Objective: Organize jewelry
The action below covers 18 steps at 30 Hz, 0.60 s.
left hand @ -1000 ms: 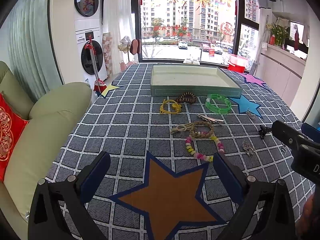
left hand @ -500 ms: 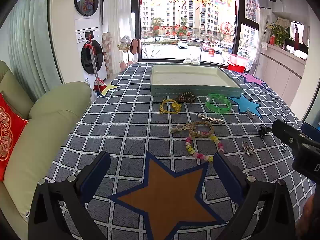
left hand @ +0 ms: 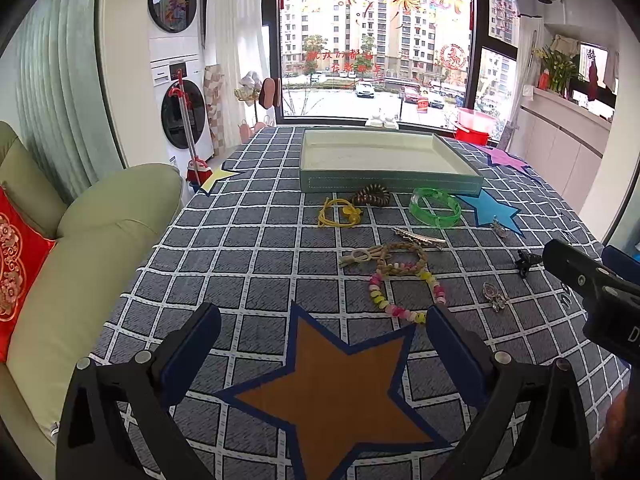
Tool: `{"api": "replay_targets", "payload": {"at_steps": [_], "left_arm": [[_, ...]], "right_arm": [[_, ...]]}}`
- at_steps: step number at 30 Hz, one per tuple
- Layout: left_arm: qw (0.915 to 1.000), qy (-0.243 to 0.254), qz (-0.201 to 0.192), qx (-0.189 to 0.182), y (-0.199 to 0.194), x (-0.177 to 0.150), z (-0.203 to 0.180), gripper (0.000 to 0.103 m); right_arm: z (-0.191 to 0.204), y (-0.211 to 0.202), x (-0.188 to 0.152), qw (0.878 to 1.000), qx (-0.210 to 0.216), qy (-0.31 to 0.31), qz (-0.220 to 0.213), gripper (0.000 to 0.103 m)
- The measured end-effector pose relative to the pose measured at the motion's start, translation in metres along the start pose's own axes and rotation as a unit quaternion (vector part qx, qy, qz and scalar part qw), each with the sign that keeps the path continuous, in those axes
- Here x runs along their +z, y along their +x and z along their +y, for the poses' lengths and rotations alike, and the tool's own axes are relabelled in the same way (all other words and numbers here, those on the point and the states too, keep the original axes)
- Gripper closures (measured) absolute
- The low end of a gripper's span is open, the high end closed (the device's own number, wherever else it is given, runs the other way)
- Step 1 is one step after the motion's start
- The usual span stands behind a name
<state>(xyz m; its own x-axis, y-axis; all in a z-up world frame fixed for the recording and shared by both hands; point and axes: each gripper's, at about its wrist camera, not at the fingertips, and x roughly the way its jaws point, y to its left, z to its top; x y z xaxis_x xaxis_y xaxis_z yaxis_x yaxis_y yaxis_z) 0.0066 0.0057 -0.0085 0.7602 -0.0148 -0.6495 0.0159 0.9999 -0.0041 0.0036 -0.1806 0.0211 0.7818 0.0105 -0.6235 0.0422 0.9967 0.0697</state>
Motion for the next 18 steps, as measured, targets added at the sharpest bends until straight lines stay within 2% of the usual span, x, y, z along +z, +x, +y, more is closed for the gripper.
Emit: {"api": "replay_targets", "payload": {"at_steps": [18], "left_arm": [[1.0000,0.000,0.001,-0.001,0.0011,-0.0016,-0.0033,0.000]], "right_arm": [[-0.0014,-0.0001,-0.0001,1.000,0.001,0.001,0.001,0.000]]}}
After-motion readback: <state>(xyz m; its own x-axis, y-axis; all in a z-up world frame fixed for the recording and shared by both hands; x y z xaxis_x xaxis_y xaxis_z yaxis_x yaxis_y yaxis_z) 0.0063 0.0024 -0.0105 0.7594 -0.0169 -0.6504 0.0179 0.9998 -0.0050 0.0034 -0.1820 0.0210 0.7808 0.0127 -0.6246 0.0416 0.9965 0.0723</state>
